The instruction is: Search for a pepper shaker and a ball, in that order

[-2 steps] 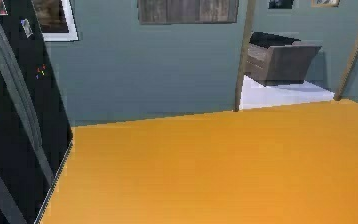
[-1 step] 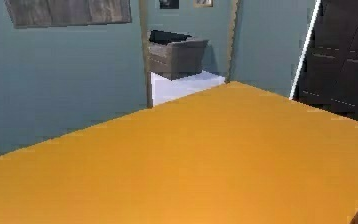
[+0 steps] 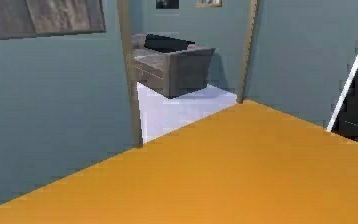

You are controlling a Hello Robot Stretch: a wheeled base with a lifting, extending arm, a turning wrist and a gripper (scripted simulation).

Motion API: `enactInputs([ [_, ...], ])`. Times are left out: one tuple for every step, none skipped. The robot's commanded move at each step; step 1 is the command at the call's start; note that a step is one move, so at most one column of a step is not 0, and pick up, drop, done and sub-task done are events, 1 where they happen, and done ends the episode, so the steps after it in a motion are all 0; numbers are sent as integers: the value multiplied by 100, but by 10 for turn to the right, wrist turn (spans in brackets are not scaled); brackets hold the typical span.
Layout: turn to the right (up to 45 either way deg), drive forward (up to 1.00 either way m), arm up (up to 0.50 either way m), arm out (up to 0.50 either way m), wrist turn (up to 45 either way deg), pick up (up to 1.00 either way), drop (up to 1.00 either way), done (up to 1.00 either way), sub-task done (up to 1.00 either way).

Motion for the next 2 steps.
enactInputs([
  [30, 0, 0, 0, 0, 0, 0, 0, 0],
  [0, 100, 0, 0, 0, 0, 0, 0, 0],
])
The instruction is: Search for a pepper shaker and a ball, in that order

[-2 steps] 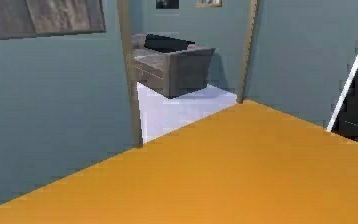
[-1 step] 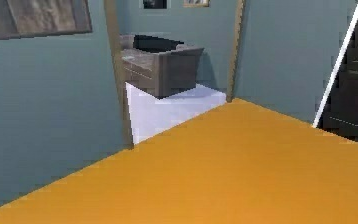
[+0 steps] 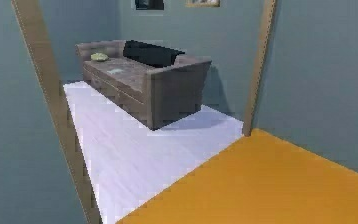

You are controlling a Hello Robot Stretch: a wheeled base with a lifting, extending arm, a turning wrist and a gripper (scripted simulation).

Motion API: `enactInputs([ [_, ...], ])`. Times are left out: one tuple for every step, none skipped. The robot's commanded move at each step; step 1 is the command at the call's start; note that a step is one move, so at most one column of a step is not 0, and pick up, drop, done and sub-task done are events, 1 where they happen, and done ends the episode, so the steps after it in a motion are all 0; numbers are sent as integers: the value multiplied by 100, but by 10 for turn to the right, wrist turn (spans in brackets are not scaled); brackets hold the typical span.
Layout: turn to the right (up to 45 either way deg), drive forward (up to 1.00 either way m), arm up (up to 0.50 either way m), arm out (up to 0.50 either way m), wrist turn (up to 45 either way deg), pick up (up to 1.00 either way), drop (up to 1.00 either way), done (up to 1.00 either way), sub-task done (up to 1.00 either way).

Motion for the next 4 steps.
enactInputs([
  [0, 100, 0, 0, 0, 0, 0, 0, 0],
  [120, 0, 0, 0, 0, 0, 0, 0, 0],
  [0, 15, 0, 0, 0, 0, 0, 0, 0],
  [-450, 0, 0, 0, 0, 0, 0, 0, 0],
])
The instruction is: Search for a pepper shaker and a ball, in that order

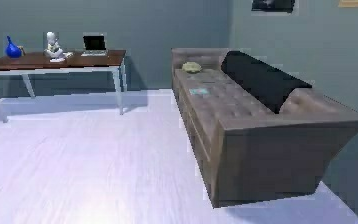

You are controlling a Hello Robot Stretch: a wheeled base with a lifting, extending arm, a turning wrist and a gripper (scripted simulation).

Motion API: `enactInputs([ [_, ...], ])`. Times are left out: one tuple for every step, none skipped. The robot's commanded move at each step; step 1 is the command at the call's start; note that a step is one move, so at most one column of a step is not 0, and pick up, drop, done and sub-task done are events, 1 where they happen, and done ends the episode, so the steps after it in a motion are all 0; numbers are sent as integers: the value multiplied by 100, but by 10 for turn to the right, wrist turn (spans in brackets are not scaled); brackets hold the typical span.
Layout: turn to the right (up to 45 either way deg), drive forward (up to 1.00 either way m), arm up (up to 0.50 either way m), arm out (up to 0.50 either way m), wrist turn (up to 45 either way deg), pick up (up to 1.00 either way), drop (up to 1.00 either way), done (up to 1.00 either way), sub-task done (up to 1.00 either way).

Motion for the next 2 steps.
enactInputs([
  [-450, 0, 0, 0, 0, 0, 0, 0, 0],
  [-30, 0, 0, 0, 0, 0, 0, 0, 0],
])
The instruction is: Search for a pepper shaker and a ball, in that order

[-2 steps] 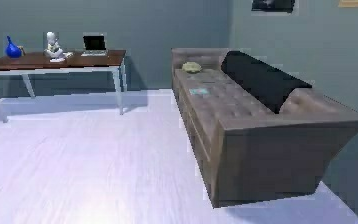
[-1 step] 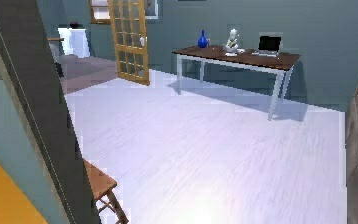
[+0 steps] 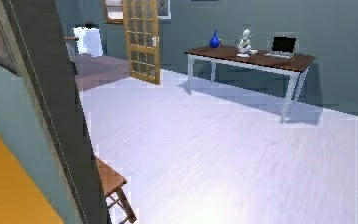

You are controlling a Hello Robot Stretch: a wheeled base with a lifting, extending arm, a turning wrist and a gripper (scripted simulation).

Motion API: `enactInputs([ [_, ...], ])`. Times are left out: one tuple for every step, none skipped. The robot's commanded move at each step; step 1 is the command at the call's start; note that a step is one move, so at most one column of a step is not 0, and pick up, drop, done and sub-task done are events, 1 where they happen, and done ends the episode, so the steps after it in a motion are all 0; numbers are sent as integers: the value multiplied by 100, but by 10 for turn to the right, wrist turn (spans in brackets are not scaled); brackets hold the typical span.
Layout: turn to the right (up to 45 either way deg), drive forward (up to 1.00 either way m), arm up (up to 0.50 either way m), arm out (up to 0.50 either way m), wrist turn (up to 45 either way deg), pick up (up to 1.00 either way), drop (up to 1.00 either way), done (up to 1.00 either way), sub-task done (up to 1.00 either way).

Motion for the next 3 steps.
enactInputs([
  [0, 40, 0, 0, 0, 0, 0, 0, 0],
  [150, 0, 0, 0, 0, 0, 0, 0, 0],
  [0, 80, 0, 0, 0, 0, 0, 0, 0],
])
